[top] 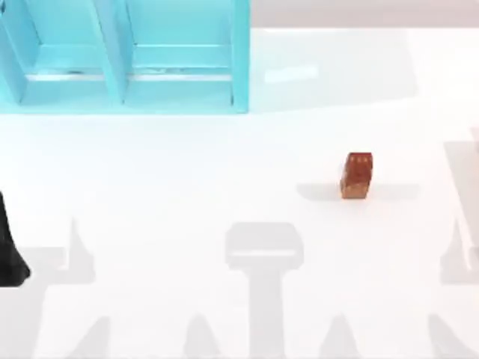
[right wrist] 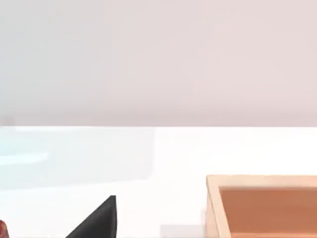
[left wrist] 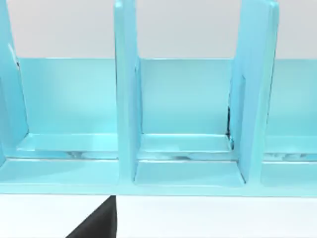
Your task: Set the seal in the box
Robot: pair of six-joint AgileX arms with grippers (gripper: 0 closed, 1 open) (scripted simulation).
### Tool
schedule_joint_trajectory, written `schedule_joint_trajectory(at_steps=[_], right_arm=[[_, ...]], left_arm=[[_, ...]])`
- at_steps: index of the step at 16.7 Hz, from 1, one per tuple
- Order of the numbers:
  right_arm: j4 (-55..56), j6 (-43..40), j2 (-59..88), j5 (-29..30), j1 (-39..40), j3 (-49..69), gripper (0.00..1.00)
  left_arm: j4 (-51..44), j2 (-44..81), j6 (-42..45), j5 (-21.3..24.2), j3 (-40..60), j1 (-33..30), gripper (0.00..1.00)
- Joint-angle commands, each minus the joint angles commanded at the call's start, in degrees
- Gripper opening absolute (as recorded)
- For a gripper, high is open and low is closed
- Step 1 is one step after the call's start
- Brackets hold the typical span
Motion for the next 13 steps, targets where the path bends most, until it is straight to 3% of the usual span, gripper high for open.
schedule_joint_trajectory(at_steps=[6, 13], right_arm=[[-2.94, 0.17, 5.47, 0.09, 0.86, 5.66, 1.0], [-19.9, 2.7, 37.78, 1.14, 4.67, 35.49, 1.0]], left_arm=[[0.0, 0.0, 0.0, 0.0, 0.0, 0.0, 1.0], [0.0, 0.0, 0.0, 0.0, 0.0, 0.0, 1.0]])
